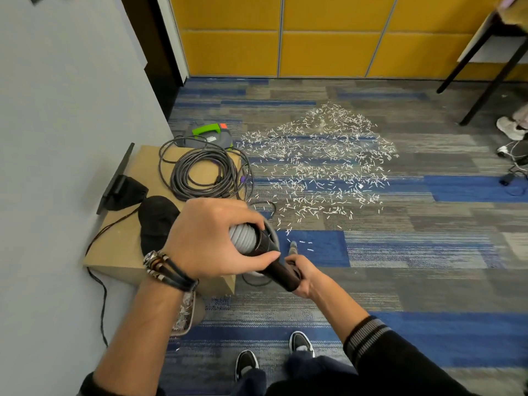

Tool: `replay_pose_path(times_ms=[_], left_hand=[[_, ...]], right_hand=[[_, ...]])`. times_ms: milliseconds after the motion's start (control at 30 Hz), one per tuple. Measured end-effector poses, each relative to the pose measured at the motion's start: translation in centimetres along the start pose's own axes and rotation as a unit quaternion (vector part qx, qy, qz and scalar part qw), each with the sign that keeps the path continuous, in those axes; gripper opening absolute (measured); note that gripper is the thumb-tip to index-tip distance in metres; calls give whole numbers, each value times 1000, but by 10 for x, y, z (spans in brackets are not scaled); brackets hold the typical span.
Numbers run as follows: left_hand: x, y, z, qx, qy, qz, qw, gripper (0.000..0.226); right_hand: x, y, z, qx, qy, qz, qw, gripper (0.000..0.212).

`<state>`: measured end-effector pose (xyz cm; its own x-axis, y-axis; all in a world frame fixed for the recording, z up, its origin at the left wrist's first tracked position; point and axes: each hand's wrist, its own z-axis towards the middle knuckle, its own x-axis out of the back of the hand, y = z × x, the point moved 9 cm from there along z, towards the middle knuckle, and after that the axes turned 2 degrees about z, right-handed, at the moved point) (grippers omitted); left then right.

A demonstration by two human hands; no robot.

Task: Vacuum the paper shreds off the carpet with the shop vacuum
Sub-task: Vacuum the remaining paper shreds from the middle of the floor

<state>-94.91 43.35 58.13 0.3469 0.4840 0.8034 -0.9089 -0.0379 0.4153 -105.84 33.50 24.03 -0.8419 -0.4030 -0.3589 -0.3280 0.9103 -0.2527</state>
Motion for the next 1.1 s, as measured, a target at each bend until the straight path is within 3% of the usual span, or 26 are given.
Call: replay_pose_path(times_ms=[267,467,600,700,900,1100], left_hand=[[-12,-10,4,23,-8,-81,996,34],[-3,3,2,16,30,-36,999,35],[-22,10,-5,26,-9,-27,999,33],[-33,-4,-17,68,-20,-33,997,29],[-26,-7,-19,65,-9,-16,998,29],[-30,1,-4,56,-15,-59,997,27]], right_hand=[[32,4,-12,4,11,64,998,25],[43,-21,-13,26,31,33,999,24],[56,-25,-1,22,59,3,998,11],[60,-12,9,7,75,-6,997,13],[29,-12,11,-5,43,-30,999,25],[47,-8,8,12,50,-22,998,14]])
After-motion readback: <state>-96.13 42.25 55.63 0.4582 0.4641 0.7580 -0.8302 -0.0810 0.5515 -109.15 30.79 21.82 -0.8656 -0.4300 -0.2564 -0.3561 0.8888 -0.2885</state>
